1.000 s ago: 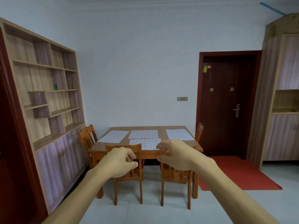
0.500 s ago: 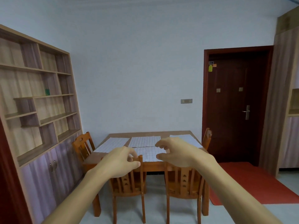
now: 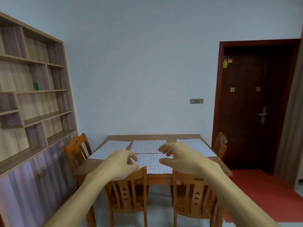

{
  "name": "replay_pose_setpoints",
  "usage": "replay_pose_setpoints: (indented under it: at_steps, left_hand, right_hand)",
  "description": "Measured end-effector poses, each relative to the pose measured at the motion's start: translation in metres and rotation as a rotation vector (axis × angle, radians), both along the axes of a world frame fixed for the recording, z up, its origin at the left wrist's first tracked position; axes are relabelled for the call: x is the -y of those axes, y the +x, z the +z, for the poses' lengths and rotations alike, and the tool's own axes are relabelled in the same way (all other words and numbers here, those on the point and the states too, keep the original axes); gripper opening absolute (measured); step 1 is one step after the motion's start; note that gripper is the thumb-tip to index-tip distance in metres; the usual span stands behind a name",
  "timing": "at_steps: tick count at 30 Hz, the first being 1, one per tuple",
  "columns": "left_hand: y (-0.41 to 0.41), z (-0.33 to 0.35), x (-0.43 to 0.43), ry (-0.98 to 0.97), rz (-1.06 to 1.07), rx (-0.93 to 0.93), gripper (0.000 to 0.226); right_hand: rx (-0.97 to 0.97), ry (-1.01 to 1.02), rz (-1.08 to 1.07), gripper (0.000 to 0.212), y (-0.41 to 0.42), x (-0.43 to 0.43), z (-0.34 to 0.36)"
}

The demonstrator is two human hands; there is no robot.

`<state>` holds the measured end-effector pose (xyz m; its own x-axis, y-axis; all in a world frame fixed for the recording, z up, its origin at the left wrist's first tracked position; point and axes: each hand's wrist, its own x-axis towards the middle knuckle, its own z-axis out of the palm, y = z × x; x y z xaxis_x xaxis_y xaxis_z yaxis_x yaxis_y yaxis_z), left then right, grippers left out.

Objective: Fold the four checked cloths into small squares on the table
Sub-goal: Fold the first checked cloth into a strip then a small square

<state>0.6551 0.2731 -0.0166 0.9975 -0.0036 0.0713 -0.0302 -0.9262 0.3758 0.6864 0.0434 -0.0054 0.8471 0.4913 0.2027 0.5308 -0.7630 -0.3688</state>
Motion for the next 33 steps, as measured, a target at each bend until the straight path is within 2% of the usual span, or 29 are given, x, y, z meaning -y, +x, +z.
replay_pose_setpoints:
  at_steps: [17, 26, 33]
  left_hand:
    - [0.285, -0.023, -0.128, -0.040, -0.075, -0.053, 0.029]
    - [0.435, -0.060, -0.154, -0.046, -0.099, -0.174, 0.030]
    - [0.555, -0.075, -0.157, -0.017, -0.111, -0.192, 0.034]
  right_hand:
    - [-0.027, -0.037, -0.089, 0.048, 0.284, -0.116, -0.013]
    - [-0.108, -0.024, -0.060, 0.048, 0.437, -0.137, -0.054]
    - [-0.167, -0.033, -0.087, 0.046, 0.555, -0.130, -0.073]
